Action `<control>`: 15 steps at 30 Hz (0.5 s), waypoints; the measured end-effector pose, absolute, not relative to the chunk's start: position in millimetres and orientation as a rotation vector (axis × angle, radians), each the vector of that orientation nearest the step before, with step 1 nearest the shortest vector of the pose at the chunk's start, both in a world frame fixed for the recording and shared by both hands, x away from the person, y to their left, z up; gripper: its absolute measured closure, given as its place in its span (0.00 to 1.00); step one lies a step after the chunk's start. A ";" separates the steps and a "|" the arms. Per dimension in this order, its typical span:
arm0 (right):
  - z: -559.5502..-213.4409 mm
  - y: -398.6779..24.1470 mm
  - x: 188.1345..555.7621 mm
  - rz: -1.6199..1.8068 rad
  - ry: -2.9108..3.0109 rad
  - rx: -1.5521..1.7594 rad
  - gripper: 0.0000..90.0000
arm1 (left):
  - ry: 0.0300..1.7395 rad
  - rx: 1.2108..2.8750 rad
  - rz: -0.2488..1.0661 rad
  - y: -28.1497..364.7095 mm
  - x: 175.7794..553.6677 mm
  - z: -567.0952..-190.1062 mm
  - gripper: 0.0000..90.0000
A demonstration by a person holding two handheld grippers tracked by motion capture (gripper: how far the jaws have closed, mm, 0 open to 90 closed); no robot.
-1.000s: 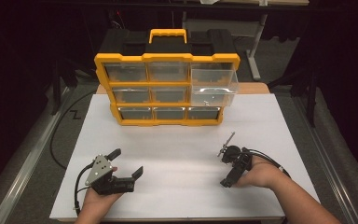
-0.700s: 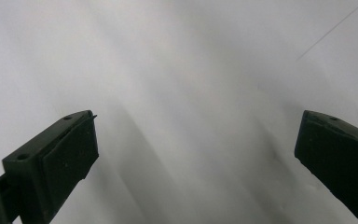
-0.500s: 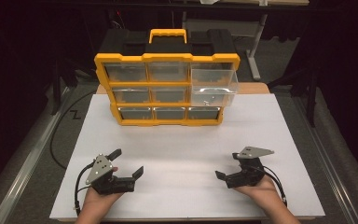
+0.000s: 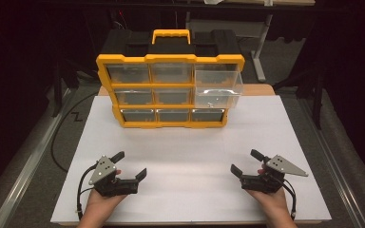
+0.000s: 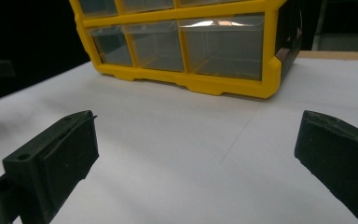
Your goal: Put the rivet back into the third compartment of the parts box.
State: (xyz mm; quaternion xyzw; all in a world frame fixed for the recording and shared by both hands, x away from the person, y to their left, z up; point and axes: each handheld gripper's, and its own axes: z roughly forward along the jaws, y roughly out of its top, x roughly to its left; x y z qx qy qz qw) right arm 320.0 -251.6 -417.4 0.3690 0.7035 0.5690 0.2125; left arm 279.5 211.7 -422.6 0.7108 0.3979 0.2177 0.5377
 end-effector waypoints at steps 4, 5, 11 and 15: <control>-417.9 -252.9 322.1 1.562 1.971 0.992 0.00 | 0.949 1.700 0.537 209.5 277.1 -422.0 0.00; -417.8 -253.3 322.2 1.566 1.976 0.987 0.00 | 0.946 1.708 0.548 208.6 276.2 -422.0 0.00; -416.1 -254.4 321.6 1.578 1.970 0.982 0.00 | 0.945 1.719 0.555 209.2 275.2 -422.5 0.00; -416.5 -253.9 322.3 1.573 1.973 0.985 0.00 | 0.941 1.713 0.556 210.4 274.9 -421.7 0.00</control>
